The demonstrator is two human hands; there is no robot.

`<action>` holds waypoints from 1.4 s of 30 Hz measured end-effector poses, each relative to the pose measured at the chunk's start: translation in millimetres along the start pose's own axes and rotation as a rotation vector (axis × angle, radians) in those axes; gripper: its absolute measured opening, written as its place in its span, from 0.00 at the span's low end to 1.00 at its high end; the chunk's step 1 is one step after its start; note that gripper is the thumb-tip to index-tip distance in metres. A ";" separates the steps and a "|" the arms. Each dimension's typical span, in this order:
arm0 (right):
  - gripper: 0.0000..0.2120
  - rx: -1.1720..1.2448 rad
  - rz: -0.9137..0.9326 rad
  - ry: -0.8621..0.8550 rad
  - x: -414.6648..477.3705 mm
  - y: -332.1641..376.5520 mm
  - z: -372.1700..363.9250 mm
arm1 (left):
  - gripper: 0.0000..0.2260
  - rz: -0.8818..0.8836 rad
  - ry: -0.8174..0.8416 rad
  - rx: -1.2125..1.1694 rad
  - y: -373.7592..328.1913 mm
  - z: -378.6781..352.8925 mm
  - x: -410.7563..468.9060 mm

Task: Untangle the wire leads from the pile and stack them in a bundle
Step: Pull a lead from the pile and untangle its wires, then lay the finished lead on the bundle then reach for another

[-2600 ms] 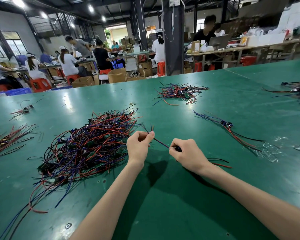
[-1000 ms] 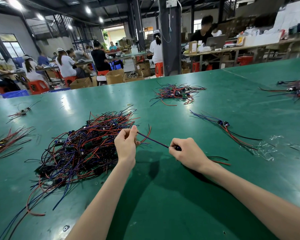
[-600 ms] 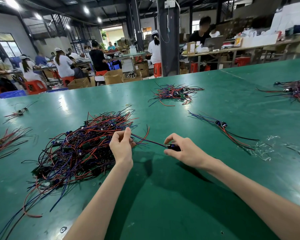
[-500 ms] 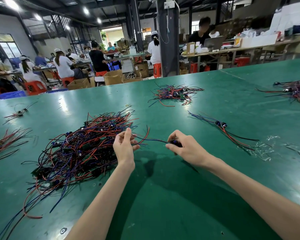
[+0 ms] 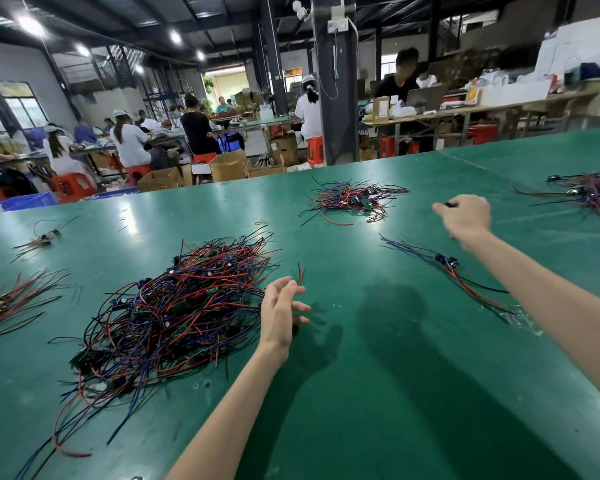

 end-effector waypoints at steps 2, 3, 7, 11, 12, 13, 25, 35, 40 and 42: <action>0.15 -0.126 -0.074 0.037 7.2 -22.4 -6.8 | 0.05 0.008 -0.006 -0.010 1.1 0.6 -0.8; 0.15 -0.190 -0.088 0.046 6.7 -31.4 -10.3 | 0.04 0.009 -0.007 -0.015 1.6 0.8 -1.0; 0.16 -0.329 -0.102 0.078 -4.6 -50.5 -20.8 | 0.05 0.004 -0.002 0.007 2.4 2.4 -0.7; 0.16 -0.360 -0.142 0.096 -14.5 -57.7 -27.8 | 0.05 -0.014 0.009 0.040 1.8 1.4 -2.8; 0.18 -0.373 -0.140 0.077 -19.6 -55.5 -28.6 | 0.06 -0.023 0.012 0.051 1.6 1.0 -4.2; 0.19 -0.386 -0.113 0.047 -26.7 -50.7 -29.2 | 0.06 -0.036 0.010 0.066 1.3 0.8 -5.5; 0.18 -0.414 0.552 0.114 -165.7 -3.1 -73.5 | 0.07 -0.716 -0.174 0.875 -62.8 5.1 -28.1; 0.11 -0.452 0.655 0.149 -169.4 3.4 -79.0 | 0.13 -0.098 -0.427 1.505 -126.7 156.0 49.6; 0.11 -0.438 0.659 0.164 -169.9 2.7 -78.3 | 0.09 -0.040 -0.324 1.597 -118.2 173.0 57.1; 0.11 -0.439 0.661 0.175 -170.3 3.3 -78.9 | 0.08 -0.081 -0.336 1.592 -123.2 171.7 58.9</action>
Point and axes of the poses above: each hand's wrist, its own x-axis towards the middle knuckle, its own z-axis out of the back of the hand, y = z × x, the point moved 6 cm from there along x, towards the middle knuckle, and after that the axes turned 3 degrees about -z, right-handed, at the moved point
